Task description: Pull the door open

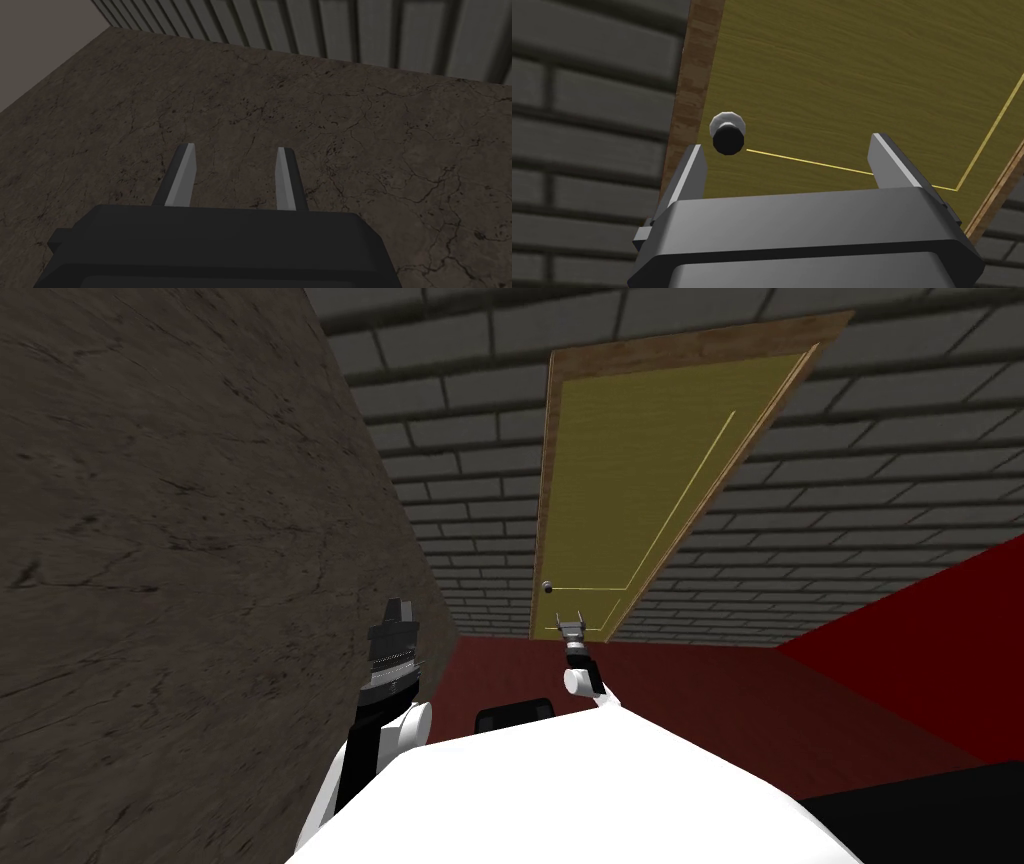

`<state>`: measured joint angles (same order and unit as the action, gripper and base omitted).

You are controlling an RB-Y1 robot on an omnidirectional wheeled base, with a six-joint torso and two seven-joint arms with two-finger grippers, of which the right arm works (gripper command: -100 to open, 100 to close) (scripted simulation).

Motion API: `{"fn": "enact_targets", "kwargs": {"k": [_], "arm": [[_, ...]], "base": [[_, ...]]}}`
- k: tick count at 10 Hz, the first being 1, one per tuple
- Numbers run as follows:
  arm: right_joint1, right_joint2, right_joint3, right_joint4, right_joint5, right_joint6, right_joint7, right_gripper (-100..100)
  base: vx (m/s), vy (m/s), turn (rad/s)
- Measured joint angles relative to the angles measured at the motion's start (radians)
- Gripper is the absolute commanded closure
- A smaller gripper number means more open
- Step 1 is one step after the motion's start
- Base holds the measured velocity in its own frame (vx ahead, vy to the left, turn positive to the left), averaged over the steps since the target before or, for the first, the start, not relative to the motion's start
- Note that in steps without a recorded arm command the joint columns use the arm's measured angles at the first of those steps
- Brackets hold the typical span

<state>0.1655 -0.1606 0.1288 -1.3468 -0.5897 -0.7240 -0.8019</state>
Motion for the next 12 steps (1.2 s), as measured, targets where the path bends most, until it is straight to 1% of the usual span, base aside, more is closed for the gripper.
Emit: {"fn": "enact_targets", "kwargs": {"k": [2,3,6,7,8,10,11,12], "arm": [[-0.012,-0.005,0.003,0.046,-0.028,-0.008,-0.038,-100],[-0.025,-0.008,0.005,0.083,-0.041,-0.017,-0.06,-100],[-0.05,-0.013,0.012,0.167,-0.078,-0.041,-0.118,-100],[-0.051,-0.016,0.014,0.184,-0.09,-0.046,-0.136,-100],[-0.06,-0.017,0.017,0.214,-0.101,-0.055,-0.155,-100],[-0.073,-0.021,0.018,0.252,-0.126,-0.059,-0.185,-100],[-0.08,-0.025,0.021,0.281,-0.136,-0.069,-0.206,-100],[-0.083,-0.028,0.023,0.299,-0.146,-0.075,-0.223,-100]], "base": [[0.086,-0.052,0.138],[0.091,-0.052,0.148],[0.086,-0.051,0.127],[0.078,-0.049,0.143],[0.071,-0.052,0.118],[0.077,-0.054,0.11],[0.066,-0.054,0.101],[0.061,-0.05,0.105]]}}
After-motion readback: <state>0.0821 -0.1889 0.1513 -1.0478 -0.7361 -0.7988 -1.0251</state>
